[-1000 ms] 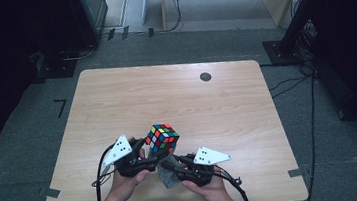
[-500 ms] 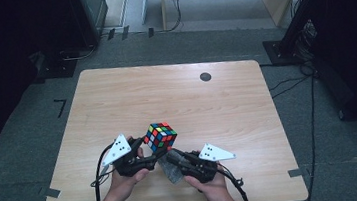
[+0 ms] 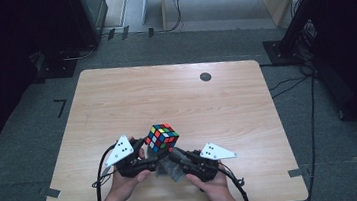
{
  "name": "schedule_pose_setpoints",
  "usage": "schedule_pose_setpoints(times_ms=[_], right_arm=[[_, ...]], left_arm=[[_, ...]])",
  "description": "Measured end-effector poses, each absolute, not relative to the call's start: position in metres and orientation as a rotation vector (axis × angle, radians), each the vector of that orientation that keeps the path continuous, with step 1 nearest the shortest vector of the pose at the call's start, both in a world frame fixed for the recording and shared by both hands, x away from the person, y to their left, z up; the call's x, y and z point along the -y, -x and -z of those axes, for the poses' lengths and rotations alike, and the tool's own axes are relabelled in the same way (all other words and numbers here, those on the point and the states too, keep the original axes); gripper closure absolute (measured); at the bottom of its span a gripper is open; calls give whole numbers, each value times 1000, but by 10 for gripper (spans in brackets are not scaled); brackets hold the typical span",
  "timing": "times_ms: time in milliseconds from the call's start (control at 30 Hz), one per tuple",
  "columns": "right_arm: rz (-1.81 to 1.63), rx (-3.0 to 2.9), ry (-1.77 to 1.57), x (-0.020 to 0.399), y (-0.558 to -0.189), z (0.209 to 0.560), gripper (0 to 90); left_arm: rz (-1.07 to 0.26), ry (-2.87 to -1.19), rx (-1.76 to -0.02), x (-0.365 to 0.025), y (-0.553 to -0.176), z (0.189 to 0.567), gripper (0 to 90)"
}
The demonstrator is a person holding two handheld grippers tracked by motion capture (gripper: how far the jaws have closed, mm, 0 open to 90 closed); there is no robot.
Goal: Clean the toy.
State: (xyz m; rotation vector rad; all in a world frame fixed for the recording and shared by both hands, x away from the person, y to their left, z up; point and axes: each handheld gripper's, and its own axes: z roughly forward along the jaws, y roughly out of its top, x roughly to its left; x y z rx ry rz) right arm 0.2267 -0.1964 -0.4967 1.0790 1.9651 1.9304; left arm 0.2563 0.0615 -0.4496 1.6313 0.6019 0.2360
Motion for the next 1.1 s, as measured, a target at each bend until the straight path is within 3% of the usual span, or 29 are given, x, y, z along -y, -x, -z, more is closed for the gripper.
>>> schedule_pose_setpoints(times_ms=[433, 667, 900, 1100], right_arm=[[-1930, -1829, -934, 235, -230, 471, 735], [-1838, -2043, -800, 204, -223, 484, 731], [-1902, -1884, -869, 227, -229, 472, 732], [-1792, -2080, -723, 201, -220, 484, 724]], left_arm=[[-185, -1661, -598, -62, -260, 452, 340], [-180, -1658, -604, -63, -261, 451, 340], [-170, -1669, -602, -62, -261, 452, 340], [-161, -1654, -602, -64, -261, 451, 340]])
